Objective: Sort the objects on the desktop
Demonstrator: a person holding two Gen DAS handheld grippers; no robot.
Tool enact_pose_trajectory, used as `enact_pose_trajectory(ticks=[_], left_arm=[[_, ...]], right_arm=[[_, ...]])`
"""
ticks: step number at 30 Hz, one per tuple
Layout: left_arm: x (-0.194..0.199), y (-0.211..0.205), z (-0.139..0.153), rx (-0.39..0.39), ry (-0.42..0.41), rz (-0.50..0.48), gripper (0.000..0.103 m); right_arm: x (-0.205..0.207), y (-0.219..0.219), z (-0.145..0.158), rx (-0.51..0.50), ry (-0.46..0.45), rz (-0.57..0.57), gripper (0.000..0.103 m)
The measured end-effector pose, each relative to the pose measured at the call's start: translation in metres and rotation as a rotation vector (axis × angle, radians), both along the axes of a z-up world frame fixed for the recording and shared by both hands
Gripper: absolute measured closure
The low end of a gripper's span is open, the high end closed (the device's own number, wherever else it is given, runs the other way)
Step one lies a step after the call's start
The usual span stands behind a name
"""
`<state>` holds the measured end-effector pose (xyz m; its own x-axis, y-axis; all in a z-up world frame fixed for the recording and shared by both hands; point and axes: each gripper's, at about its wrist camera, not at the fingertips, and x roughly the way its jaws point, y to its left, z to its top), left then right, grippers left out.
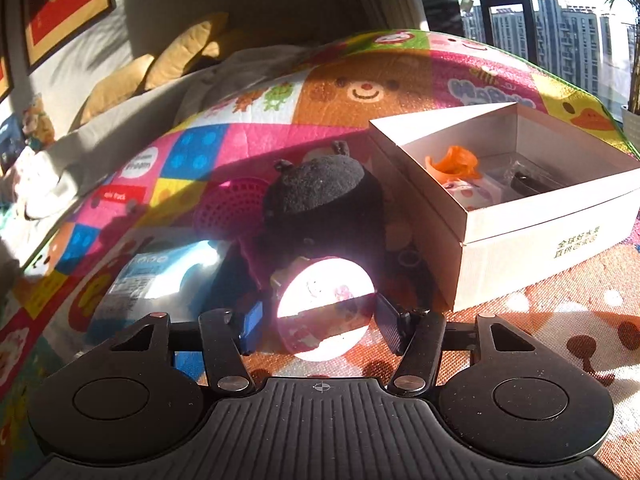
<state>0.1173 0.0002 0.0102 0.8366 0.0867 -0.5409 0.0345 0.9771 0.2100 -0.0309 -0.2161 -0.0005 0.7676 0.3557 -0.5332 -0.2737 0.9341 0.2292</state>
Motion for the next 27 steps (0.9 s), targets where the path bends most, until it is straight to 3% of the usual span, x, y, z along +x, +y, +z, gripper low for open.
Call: enact_pose_trajectory(ticks=[4,6,9,13,17,21,24,27], left_arm=[[-0.012,0.006,0.008,-0.024,0.013,-0.014,0.045],[-0.026,0.007,0.017,-0.084,0.046,-0.057,0.045],[-0.052,0.001,0.029,-0.165,0.121,-0.163,0.045],[-0.079,-0.004,0.035,-0.338,0.288,-0.296,0.044],[-0.095,-0.019,0.028,-0.257,0.296,-0.345,0.041],[-0.093,-0.017,0.021,-0.249,0.299,-0.32,0.034],[-0.093,-0.012,0.02,-0.226,0.273,-0.285,0.018],[-0.095,-0.005,0.023,-0.214,0.235,-0.263,0.008]], right_arm=[[0.003,-0.001,-0.002,0.014,0.017,-0.006,0.0],[0.005,-0.002,-0.003,0.026,0.03,-0.008,0.0],[0.008,-0.003,-0.004,0.038,0.05,-0.025,0.0],[0.01,-0.003,-0.005,0.039,0.065,-0.033,0.0],[0.013,0.001,-0.007,0.018,0.088,-0.022,0.0],[0.014,0.004,-0.007,-0.003,0.093,-0.017,0.0],[0.015,0.006,-0.008,-0.026,0.098,-0.011,0.0],[0.015,0.008,-0.007,-0.046,0.103,-0.001,0.0]])
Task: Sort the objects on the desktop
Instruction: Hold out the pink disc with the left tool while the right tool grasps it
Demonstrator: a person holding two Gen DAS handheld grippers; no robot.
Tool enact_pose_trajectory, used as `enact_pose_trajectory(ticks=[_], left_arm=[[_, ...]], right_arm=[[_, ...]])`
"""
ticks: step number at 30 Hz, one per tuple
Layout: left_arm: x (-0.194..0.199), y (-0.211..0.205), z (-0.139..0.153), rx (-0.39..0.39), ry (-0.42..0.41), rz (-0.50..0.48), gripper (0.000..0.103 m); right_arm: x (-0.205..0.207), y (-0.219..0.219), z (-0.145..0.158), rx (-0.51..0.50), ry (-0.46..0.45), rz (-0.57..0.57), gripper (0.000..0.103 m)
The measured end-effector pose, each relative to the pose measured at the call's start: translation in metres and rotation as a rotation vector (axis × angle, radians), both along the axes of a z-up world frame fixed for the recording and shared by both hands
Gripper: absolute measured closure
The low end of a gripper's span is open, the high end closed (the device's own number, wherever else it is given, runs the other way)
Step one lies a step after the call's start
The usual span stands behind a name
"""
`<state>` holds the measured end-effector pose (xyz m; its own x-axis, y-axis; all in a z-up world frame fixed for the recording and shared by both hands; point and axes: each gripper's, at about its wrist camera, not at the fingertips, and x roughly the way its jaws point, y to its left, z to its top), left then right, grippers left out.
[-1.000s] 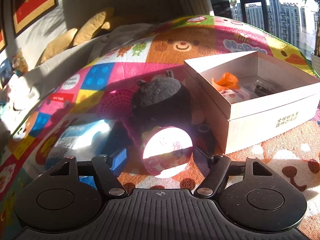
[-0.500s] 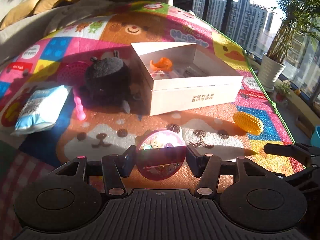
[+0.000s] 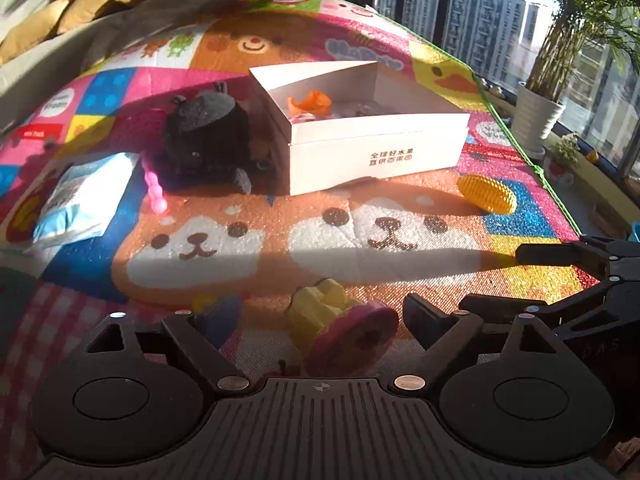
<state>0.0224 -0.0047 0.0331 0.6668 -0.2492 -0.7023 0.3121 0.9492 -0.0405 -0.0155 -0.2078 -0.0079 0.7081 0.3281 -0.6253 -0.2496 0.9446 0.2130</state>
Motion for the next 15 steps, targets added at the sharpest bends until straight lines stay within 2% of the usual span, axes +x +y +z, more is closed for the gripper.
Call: enact_pose_trajectory(ticks=[5,8,15], left_arm=[[-0.007,0.01,0.002,-0.043,-0.005,0.009,0.006],[-0.018,0.011,0.002,-0.038,-0.011,-0.013,0.005],[-0.036,0.015,-0.009,-0.023,-0.022,-0.021,0.004]], right_arm=[[0.001,0.005,0.001,-0.044,0.004,0.014,0.0],[-0.002,0.007,0.004,-0.063,0.017,0.062,0.0],[-0.015,0.013,0.006,-0.126,-0.076,0.039,0.0]])
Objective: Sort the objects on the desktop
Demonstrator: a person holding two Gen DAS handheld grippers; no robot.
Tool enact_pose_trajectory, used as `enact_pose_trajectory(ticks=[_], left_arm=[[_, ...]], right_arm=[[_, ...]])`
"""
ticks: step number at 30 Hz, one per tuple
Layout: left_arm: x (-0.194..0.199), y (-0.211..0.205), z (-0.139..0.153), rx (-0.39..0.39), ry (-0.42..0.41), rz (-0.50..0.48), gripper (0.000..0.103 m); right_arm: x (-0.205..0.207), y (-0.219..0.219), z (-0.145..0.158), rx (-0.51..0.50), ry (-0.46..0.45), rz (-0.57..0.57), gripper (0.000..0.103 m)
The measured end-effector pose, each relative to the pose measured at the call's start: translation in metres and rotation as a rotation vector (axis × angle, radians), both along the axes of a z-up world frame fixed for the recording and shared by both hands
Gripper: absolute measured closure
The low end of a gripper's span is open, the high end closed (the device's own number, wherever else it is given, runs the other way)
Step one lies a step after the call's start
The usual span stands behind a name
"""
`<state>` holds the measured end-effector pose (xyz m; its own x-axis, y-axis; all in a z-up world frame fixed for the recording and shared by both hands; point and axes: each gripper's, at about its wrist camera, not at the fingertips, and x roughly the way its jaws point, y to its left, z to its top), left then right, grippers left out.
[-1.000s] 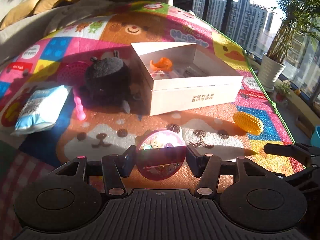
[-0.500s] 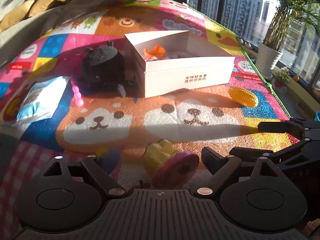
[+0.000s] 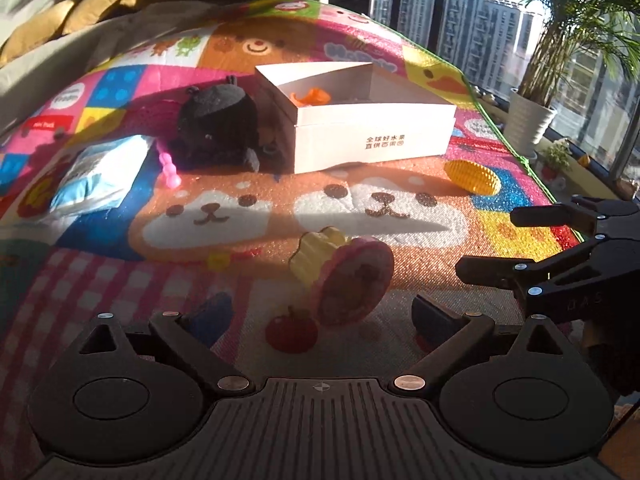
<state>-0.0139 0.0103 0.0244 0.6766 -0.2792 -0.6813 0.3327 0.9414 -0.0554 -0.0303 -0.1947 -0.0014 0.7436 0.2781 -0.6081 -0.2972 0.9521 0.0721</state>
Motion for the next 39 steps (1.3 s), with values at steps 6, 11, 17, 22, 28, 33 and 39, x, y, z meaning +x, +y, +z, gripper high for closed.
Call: enact_pose_trajectory(ticks=[6,11,17,22,28,33,39], left_arm=[[-0.01,-0.01,0.001,0.044,-0.063,-0.027,0.025],[-0.004,0.013,0.013,0.038,-0.09,0.065,0.007],[0.006,0.069,0.04,-0.168,-0.101,0.226,0.002],[0.011,0.091,0.048,-0.197,-0.15,0.335,0.0],[0.01,0.097,0.037,-0.179,-0.155,0.346,0.0],[0.01,0.097,0.027,-0.195,-0.122,0.332,0.0],[0.009,0.1,0.03,-0.192,-0.131,0.35,0.0]], right_arm=[[-0.006,-0.001,0.003,0.01,-0.043,-0.006,0.0],[-0.01,0.018,0.018,0.051,-0.026,0.148,0.015],[-0.023,0.079,0.018,-0.075,-0.082,0.332,0.014],[-0.016,0.117,0.007,-0.211,-0.094,0.357,0.043],[-0.002,0.106,0.021,-0.129,-0.017,0.343,0.072],[0.015,0.094,0.03,-0.063,0.024,0.301,0.072],[0.008,0.099,0.032,-0.061,-0.014,0.329,0.053]])
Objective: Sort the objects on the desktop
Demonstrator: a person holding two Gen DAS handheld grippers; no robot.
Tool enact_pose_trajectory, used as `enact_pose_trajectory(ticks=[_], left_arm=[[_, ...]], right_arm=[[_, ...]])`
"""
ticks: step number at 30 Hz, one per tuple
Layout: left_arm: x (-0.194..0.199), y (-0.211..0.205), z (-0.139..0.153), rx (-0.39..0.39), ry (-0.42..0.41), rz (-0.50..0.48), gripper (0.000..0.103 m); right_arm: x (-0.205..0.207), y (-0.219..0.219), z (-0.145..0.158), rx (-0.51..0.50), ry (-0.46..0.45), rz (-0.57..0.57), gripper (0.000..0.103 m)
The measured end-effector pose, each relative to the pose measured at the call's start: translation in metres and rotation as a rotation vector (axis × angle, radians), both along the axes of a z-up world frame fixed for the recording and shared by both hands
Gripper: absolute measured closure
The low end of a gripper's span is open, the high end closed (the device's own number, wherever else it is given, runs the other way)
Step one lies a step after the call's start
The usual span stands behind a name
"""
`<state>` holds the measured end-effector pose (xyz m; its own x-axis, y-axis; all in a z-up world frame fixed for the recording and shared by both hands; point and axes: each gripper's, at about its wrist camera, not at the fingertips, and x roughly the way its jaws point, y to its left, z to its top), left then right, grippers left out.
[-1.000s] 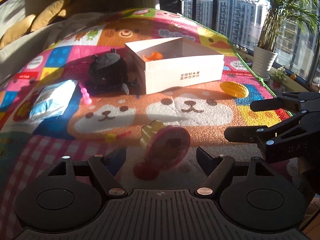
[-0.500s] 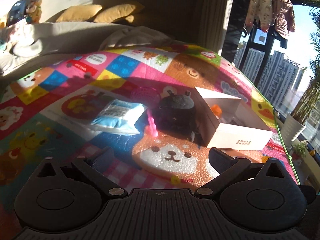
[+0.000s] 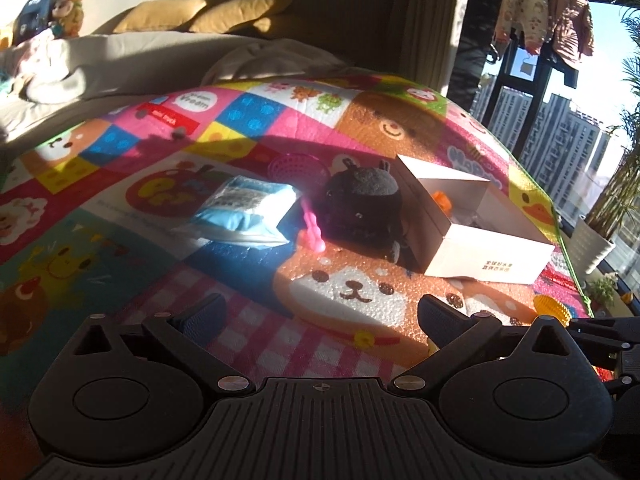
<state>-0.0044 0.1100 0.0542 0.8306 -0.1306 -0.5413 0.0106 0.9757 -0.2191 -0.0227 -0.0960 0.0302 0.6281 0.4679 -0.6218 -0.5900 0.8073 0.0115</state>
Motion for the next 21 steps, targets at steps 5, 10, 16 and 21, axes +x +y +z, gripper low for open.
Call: enact_pose_trajectory(ticks=[5,10,16,21], left_arm=[[0.004,0.004,-0.002,-0.013,0.02,0.019,0.0],[0.002,0.002,-0.003,-0.01,0.019,0.005,0.0],[0.004,0.003,-0.008,-0.014,0.034,0.01,0.0],[0.003,0.0,-0.01,-0.003,0.043,-0.012,0.0]], right_arm=[[-0.014,0.021,-0.012,-0.104,-0.067,0.04,0.046],[0.01,0.016,-0.007,-0.055,-0.002,-0.013,0.067],[0.042,0.003,-0.006,0.034,0.072,-0.064,0.067],[0.07,-0.008,-0.005,0.189,0.192,-0.091,0.068]])
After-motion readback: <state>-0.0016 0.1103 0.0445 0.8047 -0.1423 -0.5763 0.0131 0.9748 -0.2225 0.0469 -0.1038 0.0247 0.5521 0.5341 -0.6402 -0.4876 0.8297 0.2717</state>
